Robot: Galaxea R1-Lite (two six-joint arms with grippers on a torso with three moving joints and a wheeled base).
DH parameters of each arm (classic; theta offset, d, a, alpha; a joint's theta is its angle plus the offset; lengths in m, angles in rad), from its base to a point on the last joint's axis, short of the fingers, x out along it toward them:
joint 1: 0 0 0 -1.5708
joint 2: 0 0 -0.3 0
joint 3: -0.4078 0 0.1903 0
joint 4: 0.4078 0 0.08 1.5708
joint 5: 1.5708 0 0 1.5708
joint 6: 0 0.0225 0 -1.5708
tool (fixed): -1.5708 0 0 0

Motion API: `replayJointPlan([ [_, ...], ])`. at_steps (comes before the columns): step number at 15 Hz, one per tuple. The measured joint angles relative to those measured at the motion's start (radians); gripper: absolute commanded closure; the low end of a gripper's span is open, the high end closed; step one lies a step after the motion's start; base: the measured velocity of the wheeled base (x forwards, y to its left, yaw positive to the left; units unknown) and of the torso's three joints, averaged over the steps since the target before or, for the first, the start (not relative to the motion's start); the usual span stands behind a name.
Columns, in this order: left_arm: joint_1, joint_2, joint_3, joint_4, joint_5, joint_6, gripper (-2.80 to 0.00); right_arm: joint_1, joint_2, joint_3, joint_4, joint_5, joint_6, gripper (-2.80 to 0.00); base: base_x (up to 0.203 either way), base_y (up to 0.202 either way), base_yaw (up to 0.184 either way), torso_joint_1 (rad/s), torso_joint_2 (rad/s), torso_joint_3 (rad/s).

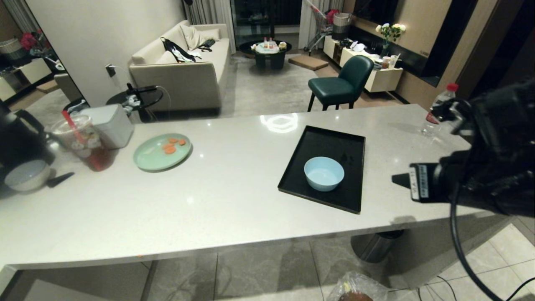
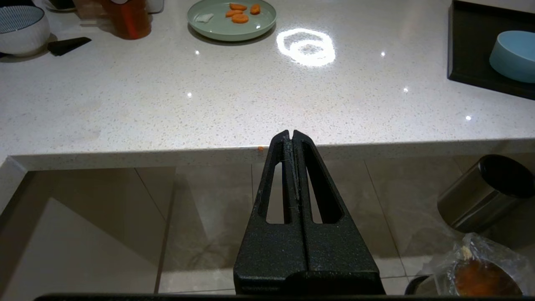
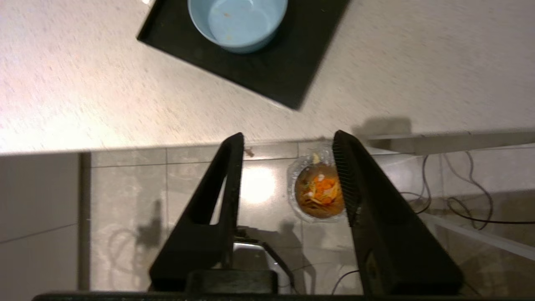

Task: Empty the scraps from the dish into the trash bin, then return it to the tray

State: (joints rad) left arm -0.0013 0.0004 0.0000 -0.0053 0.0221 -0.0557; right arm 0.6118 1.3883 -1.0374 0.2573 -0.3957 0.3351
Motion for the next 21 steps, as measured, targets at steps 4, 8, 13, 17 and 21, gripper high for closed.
replayJointPlan([
  [4, 0.0, 0.0, 0.0, 0.0, 0.001, 0.0, 0.0, 0.01, -0.26, 0.216, -0.037, -0.036, -0.053, 0.0, 0.0, 0.0, 0.0, 0.0, 0.0, 0.0],
  [8, 0.0, 0.0, 0.0, 0.0, 0.0, 0.0, 0.0, 0.011, -0.525, 0.38, -0.064, -0.042, -0.171, 0.0, 0.0, 0.0, 0.0, 0.0, 0.0, 0.0],
  [13, 0.0, 0.0, 0.0, 0.0, 0.0, 0.0, 0.0, -0.073, -0.76, 0.523, -0.268, -0.039, -0.294, 0.0, 0.0, 0.0, 0.0, 0.0, 0.0, 0.0],
  [17, 0.001, 0.0, 0.0, 0.0, 0.0, 0.0, 0.0, -0.432, -0.871, 0.645, -0.332, 0.126, -0.319, 0.0, 0.0, 0.0, 0.0, 0.0, 0.0, 0.0],
  [21, 0.0, 0.0, 0.0, 0.0, 0.0, 0.0, 0.0, -0.664, -1.053, 0.882, -0.423, 0.428, -0.362, 0.0, 0.0, 0.0, 0.0, 0.0, 0.0, 0.0],
])
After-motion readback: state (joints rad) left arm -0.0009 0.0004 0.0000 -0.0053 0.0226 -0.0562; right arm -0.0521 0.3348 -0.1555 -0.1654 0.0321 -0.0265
